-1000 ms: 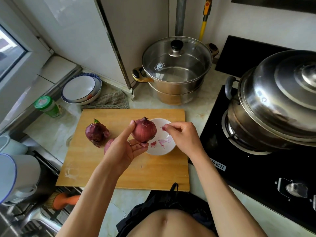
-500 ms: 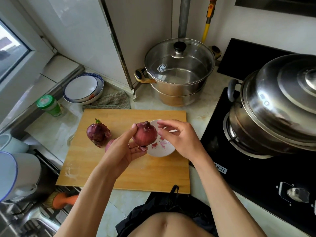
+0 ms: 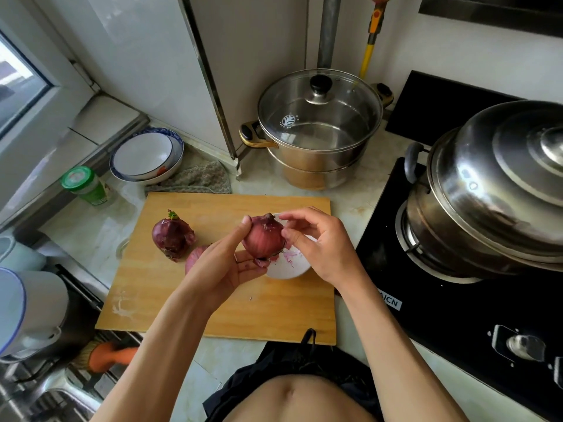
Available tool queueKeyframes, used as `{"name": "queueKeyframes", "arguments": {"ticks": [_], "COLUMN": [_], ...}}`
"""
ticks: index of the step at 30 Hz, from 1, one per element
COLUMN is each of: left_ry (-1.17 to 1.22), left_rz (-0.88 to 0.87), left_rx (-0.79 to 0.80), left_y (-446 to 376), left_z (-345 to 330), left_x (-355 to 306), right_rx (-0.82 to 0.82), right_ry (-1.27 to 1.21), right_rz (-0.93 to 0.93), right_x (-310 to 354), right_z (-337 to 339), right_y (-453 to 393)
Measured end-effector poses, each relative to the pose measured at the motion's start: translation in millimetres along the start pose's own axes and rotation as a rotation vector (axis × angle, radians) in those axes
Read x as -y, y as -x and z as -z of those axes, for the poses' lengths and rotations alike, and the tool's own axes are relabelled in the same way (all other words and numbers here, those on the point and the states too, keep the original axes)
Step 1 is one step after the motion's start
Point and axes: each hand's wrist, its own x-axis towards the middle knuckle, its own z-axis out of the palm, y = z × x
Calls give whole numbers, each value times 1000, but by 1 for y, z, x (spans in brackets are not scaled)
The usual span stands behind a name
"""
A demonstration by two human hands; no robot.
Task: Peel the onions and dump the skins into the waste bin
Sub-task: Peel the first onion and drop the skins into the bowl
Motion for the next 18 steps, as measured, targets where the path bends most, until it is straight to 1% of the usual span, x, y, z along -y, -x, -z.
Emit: {"name": "queueKeyframes", "arguments": {"ticks": [6, 9, 12, 18], "left_ry": [3, 12, 54, 101], "left_rz": [2, 5, 12, 11], "left_rx": [-2, -6, -43, -78], "left_y": [2, 0, -2, -1], "left_z": [-1, -4, -7, -10], "left_x": [-6, -8, -8, -5], "right_rx": [-23, -43, -63, -115], "right_ry": [-3, 48, 117, 135], "right_rz": [-26, -9, 1, -52], "right_x": [-3, -5, -5, -11], "right_z": [0, 1, 4, 11], "right_y": [-4, -5, -4, 3]}}
